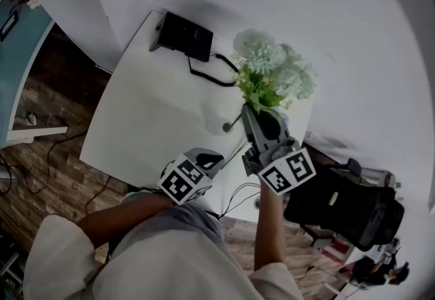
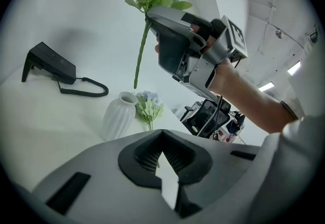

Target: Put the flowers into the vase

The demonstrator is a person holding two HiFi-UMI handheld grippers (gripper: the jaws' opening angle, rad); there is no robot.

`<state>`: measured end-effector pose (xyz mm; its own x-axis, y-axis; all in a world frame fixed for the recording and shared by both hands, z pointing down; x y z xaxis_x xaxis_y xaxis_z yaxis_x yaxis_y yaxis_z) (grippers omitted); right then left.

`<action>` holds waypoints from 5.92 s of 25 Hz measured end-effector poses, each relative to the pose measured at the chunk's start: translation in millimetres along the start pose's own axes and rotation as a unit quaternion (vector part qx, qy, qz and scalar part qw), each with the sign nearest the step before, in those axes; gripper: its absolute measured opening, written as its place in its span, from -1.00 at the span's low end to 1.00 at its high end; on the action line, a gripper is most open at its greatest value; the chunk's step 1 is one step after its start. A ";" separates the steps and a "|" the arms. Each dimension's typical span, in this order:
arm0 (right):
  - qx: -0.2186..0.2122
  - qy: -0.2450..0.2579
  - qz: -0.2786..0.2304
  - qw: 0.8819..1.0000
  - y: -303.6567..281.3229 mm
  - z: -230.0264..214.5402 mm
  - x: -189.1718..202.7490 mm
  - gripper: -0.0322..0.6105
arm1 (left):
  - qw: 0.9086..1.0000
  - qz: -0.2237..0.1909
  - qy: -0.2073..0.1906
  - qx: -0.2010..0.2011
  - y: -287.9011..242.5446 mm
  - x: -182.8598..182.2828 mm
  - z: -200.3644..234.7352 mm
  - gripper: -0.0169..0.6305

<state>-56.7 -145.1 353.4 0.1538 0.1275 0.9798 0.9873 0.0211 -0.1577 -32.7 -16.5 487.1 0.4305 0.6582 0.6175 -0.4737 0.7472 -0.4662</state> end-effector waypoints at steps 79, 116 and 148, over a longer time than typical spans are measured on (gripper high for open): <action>-0.003 0.045 0.157 0.987 4.5 14.4 123.9 -0.46 | 0.999 0.031 0.018 0.001 -10.3 10.3 13.5 -0.88; 0.095 -0.015 0.123 0.988 73.3 29.5 117.2 -0.29 | 1.000 -0.004 -0.006 0.013 1.1 0.5 1.6 -0.88; 0.170 -0.035 0.065 0.983 129.4 101.8 87.4 -0.83 | 0.988 -0.138 -0.039 0.053 42.4 -30.2 -25.4 -0.88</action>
<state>80.3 -30.3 406.2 0.2633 0.2197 0.9394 0.8866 0.3287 -0.3254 -46.3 -2.3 432.6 0.4952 0.4189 0.7611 -0.4264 0.8805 -0.2073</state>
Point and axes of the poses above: the fingertips, and each gripper's own axes: y backward along the fingers, z to its left, x out of its underside, the point moved 6 cm from there along y, backward along the fingers, and after that the axes turned 7 degrees about y, right-handed, at the moved point
